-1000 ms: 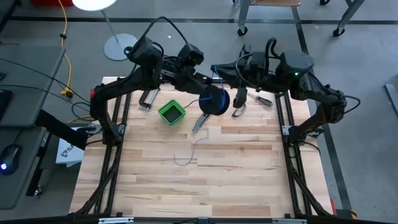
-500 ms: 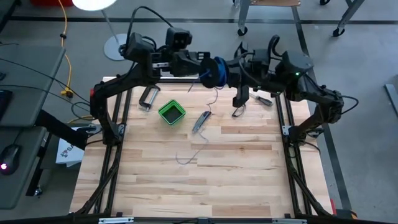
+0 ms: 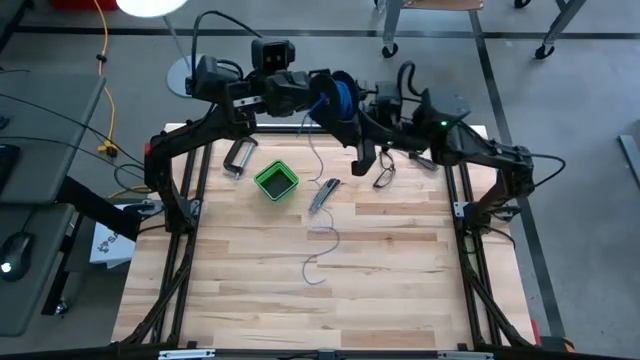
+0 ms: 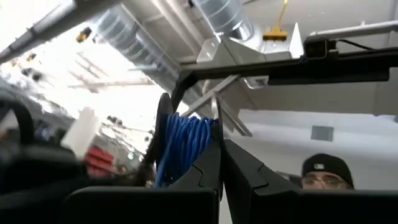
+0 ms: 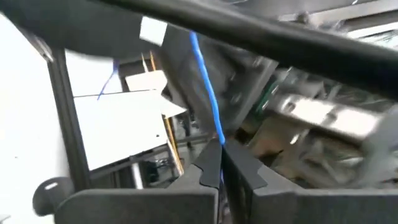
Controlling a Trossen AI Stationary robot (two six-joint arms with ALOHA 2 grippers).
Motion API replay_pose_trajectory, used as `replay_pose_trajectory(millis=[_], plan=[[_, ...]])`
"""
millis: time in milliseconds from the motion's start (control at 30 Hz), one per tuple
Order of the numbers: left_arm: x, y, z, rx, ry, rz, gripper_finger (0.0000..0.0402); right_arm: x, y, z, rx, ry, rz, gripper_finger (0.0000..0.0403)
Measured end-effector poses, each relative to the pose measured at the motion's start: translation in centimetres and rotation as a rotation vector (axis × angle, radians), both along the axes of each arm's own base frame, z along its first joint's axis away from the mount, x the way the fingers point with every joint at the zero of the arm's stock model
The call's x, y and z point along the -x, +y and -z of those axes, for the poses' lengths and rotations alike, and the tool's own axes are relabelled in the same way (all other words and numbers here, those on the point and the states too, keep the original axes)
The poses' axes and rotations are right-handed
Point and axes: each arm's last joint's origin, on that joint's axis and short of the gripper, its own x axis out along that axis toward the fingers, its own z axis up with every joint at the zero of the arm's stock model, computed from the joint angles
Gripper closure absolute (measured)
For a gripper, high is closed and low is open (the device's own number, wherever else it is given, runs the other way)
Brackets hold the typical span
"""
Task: Coil cords
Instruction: Coil the blue wire onto the spool
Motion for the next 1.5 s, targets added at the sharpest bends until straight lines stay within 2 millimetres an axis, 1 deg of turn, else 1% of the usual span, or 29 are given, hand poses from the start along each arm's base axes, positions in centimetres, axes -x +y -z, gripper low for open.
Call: replay_pose_trajectory(millis=[67,167,233,467,567,667,767,833,967,1033,1100,1167,1267,1367,1433,1500], plan=[[0.1,0.4,0.0,-0.005,-0.030,-0.032,0.0401,-0.4,-0.1,0.3,-0.015,0.012,-0.014,0.0403],[0.7,1.2,-0.4,0.000,-0.083,-0.094,0.0401,-0.3,-0.1,0.2,-0.019,0.009,-0.016,0.0403],[1.5,1.6,-0.8,-0.007,-0.114,-0.140,0.0401,0.0,-0.1,0.0,-0.019,-0.001,-0.019,0.0403],[4.2,3.0,-2.2,-0.113,-0.221,-0.328,0.0401,0.5,0.0,-0.4,-0.031,-0.004,-0.071,0.0402],[6.1,3.4,-3.2,-0.142,-0.258,-0.405,0.0401,0.5,0.3,0.0,-0.025,0.033,-0.091,0.0401],[7.6,3.5,-3.9,-0.177,-0.242,-0.433,0.0401,0.8,0.3,0.0,-0.025,0.049,-0.095,0.0401],[8.2,3.8,-3.9,-0.210,-0.186,-0.443,0.0401,1.7,0.2,-0.8,-0.027,0.022,-0.084,0.0402],[8.7,3.9,-4.1,-0.210,-0.154,-0.458,0.0401,1.8,0.2,-0.9,-0.024,0.015,-0.071,0.0402],[10.0,3.4,-4.6,-0.230,-0.141,-0.467,0.0401,1.7,0.0,-0.6,-0.036,0.034,-0.028,0.0396],[10.1,3.2,-4.6,-0.235,-0.124,-0.456,0.0401,1.8,-0.1,-0.6,-0.033,0.044,-0.017,0.0378],[9.8,3.2,-4.5,-0.228,-0.101,-0.447,0.0401,1.7,-0.1,-0.3,0.006,0.076,0.003,0.0349],[9.6,3.2,-4.3,-0.220,-0.086,-0.437,0.0401,1.3,0.0,0.2,0.066,0.118,0.047,0.0310],[9.7,2.8,-4.5,-0.218,-0.103,-0.425,0.0401,0.6,0.1,1.0,0.132,0.178,0.171,0.0246],[9.8,2.5,-4.6,-0.219,-0.111,-0.420,0.0401,-0.1,0.2,1.7,0.146,0.218,0.218,0.0196],[9.6,2.6,-4.5,-0.216,-0.102,-0.422,0.0401,-0.9,0.2,2.4,0.153,0.247,0.219,0.0180],[9.3,2.7,-4.4,-0.216,-0.094,-0.427,0.0401,-2.0,0.2,3.4,0.167,0.278,0.220,0.0174]])
